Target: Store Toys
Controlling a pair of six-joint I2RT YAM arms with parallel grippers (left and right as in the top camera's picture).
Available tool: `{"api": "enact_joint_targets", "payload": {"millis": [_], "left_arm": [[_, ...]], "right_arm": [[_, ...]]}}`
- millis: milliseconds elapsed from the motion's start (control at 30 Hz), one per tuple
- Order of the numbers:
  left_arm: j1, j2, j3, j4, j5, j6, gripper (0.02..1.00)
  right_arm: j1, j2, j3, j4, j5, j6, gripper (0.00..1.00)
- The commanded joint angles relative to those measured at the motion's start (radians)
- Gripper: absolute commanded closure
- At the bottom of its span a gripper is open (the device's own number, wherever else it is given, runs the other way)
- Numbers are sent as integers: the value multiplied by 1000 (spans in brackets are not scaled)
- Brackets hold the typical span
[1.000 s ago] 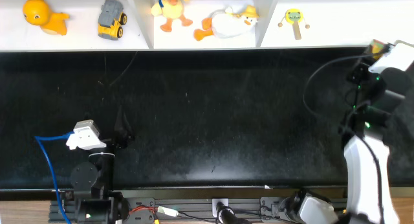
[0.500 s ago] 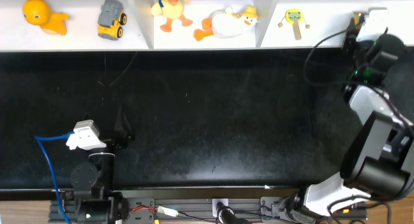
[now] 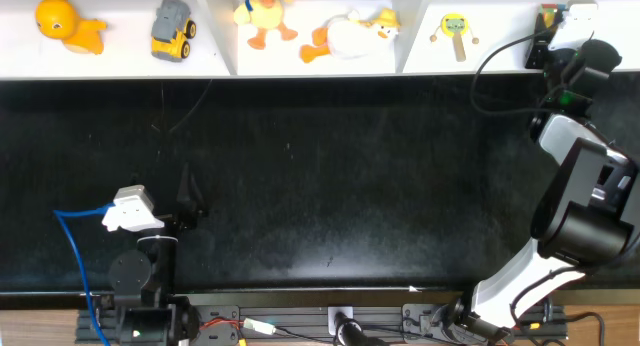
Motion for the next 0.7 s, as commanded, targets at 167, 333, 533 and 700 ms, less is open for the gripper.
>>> {"api": "enact_joint_targets", "payload": {"millis": [167, 333, 533, 700], "left_arm": [[1, -10, -4, 2, -8, -18, 20], [1, -10, -4, 2, -8, -18, 23], [1, -10, -4, 2, -8, -18, 20], [1, -10, -4, 2, -8, -18, 20]], "right_arm": [[-1, 11, 24, -72, -56, 189, 748], [-2, -35, 24, -216, -8, 225, 435], [-2, -130, 24, -417, 62, 138, 130], [-2, -187, 24, -490, 73, 135, 1]]}}
